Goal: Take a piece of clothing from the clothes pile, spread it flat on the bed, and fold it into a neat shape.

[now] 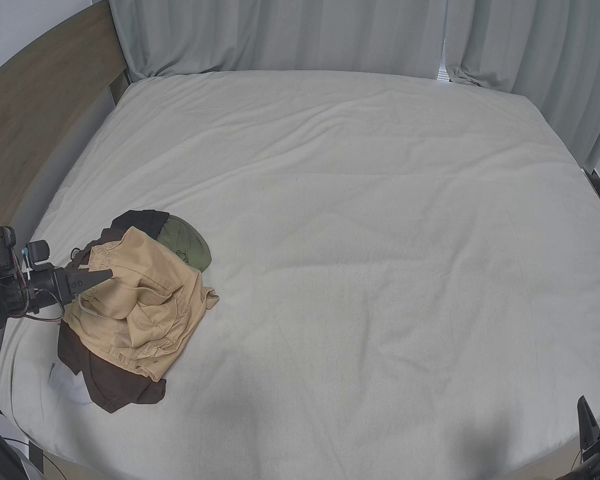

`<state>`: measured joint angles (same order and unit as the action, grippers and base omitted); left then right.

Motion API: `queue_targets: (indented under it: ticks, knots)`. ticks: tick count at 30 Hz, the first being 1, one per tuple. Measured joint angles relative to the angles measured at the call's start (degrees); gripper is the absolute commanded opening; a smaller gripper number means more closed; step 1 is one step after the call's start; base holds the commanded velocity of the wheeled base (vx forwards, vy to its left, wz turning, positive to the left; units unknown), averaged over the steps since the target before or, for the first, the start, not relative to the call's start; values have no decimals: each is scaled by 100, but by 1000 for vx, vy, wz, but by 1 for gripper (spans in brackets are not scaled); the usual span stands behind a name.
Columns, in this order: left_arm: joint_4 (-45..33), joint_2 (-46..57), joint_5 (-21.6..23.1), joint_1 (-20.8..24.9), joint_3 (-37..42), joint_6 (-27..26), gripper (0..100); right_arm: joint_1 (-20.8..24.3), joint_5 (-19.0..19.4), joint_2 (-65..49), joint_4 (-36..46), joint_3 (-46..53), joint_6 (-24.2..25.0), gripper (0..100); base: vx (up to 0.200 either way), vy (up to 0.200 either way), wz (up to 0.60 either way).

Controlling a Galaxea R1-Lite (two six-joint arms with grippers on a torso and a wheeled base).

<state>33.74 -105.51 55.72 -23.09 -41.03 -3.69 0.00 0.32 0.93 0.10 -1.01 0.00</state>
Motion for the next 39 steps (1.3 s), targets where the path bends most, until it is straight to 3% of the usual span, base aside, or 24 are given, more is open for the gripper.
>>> queue_targets:
  ticks: [20, 39]
  knots:
    - [50, -20, -115, 501, 29, 52, 100, 0, 0, 0, 0, 0, 0, 100, 0, 0, 0]
    - [909, -422, -274, 855, 322, 52, 100, 0, 1, 0, 0, 0, 0, 100, 0, 0, 0]
